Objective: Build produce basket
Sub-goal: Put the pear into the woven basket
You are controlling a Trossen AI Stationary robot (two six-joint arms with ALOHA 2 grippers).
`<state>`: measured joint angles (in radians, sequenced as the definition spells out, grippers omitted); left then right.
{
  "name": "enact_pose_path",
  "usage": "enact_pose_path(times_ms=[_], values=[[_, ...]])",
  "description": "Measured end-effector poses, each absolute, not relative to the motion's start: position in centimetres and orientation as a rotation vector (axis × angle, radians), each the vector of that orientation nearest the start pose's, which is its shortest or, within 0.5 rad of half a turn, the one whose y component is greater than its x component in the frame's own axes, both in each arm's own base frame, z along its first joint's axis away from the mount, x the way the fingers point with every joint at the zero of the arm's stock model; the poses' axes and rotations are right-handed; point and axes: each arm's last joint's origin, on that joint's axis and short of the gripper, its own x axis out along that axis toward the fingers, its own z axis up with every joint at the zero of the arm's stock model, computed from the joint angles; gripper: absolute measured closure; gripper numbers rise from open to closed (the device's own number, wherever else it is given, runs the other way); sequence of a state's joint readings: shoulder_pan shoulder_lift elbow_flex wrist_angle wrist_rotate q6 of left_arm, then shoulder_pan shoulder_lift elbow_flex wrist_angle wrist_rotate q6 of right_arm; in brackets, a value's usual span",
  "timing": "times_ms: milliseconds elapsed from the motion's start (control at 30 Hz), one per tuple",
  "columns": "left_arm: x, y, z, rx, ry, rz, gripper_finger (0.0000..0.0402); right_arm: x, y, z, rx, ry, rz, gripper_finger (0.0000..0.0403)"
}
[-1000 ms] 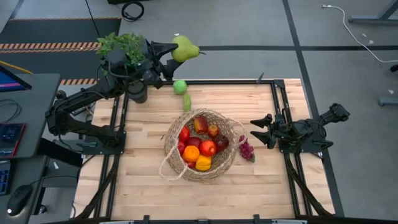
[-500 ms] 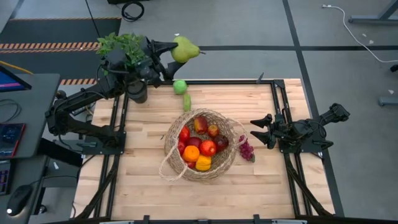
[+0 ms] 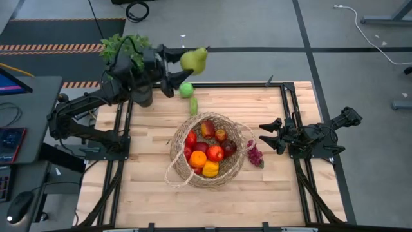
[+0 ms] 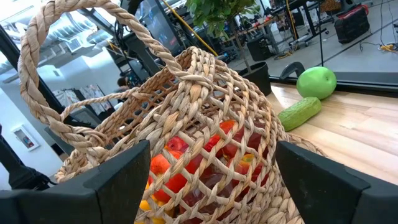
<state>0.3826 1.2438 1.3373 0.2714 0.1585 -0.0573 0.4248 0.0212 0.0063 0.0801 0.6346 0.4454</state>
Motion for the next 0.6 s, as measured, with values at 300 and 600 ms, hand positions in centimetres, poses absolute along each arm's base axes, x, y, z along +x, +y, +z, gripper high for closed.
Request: enact_pose_path(times_ms=[300,600], values=[[25.1,8.0,47.1,-0.816,-0.402,-0.009,0.0049,9.2,2.3,17.1,0.477,-0.102,-0.194,0.0054],[25.2,7.6,47.1,-1.053,-0.398,-0.072,0.0049,9.2,2.3,17.1,0.477,-0.102,-0.194,0.0054]])
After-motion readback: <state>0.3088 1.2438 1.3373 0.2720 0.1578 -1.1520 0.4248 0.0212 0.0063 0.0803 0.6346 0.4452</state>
